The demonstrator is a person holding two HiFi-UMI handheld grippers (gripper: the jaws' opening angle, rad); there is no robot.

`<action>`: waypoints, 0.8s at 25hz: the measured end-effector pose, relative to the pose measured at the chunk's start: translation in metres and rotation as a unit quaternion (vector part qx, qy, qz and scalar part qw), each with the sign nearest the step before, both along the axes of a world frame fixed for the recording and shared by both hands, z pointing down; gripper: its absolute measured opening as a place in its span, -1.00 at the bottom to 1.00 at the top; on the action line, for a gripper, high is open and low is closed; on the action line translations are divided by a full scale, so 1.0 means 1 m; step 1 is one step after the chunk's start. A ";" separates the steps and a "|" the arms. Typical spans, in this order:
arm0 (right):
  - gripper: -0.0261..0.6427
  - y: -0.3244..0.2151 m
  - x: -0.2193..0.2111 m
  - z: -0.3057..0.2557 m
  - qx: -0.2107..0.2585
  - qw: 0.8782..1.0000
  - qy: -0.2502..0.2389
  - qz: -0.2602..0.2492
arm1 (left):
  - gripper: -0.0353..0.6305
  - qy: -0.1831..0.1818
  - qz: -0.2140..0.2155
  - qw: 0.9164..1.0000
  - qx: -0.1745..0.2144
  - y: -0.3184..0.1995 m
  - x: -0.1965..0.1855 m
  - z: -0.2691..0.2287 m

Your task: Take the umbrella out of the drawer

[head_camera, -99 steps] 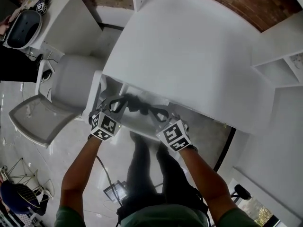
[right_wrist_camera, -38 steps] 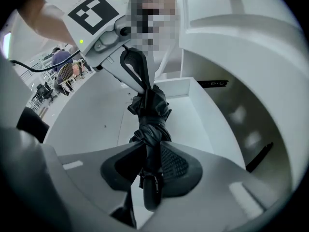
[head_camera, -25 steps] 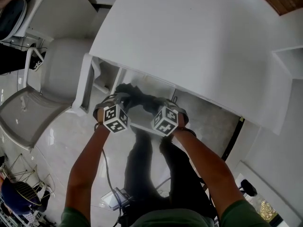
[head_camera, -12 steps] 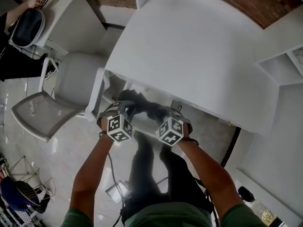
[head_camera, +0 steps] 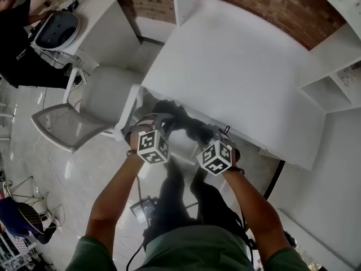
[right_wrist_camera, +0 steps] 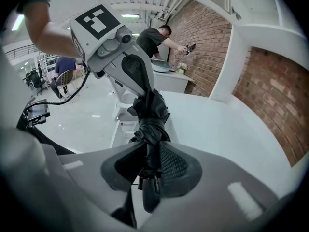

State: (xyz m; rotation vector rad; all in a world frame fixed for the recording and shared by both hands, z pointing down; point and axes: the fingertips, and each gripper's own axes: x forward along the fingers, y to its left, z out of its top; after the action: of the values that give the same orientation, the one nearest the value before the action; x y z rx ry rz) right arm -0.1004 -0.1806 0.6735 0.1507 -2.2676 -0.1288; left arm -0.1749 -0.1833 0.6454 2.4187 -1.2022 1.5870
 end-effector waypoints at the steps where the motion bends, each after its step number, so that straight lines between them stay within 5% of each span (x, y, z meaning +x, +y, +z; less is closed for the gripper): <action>1: -0.66 -0.003 0.002 -0.009 0.005 1.000 -0.003 0.003 | -0.88 -0.002 0.003 1.000 0.005 -0.003 0.003 -0.009; 20: -0.66 -0.091 0.057 -0.140 0.104 0.993 -0.025 0.057 | -0.88 -0.012 0.043 0.993 0.105 -0.093 0.059 -0.145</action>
State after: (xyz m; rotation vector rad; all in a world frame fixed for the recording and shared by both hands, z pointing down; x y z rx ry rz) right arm -0.0436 -0.2711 0.5331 0.3980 -2.2847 -0.3048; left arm -0.1163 -0.2761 0.5006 2.6195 -1.3507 1.5893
